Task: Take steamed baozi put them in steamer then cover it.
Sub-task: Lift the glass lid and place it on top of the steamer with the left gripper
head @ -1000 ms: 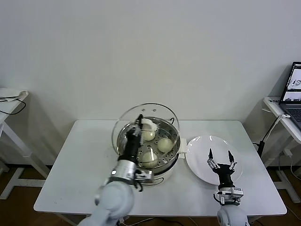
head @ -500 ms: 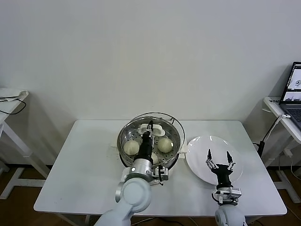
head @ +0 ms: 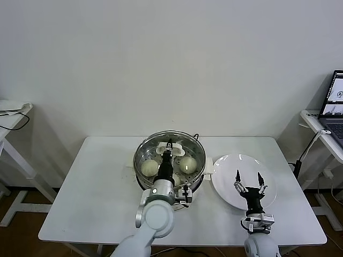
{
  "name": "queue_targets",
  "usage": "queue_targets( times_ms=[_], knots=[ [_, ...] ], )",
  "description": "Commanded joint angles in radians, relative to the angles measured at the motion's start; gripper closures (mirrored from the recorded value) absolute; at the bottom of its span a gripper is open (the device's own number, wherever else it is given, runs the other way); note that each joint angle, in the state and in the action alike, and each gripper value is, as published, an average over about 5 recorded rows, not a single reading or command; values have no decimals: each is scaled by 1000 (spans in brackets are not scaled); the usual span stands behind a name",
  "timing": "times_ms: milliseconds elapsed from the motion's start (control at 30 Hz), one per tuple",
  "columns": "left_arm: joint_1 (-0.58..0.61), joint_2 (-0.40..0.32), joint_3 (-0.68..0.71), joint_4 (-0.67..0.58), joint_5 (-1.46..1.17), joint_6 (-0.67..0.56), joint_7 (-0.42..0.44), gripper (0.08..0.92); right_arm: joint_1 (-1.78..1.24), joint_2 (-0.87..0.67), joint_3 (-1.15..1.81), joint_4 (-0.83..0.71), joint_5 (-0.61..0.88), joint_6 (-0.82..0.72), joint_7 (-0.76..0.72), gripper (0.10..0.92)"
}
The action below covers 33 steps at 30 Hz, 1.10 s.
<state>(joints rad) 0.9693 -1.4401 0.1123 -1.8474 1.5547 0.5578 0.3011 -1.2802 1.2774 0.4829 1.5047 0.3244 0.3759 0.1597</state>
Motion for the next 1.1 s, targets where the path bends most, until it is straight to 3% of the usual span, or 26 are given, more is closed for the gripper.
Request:
queue_targets(
  times_ms=[33, 1100],
  knots=[
    [-3, -12, -4, 24, 29, 6, 13, 805, 4, 1, -1, -2, -1, -1, 0, 203],
    [25, -22, -21, 36, 38, -11, 1, 805, 11, 0, 0, -11, -1, 1, -3, 203]
  ],
)
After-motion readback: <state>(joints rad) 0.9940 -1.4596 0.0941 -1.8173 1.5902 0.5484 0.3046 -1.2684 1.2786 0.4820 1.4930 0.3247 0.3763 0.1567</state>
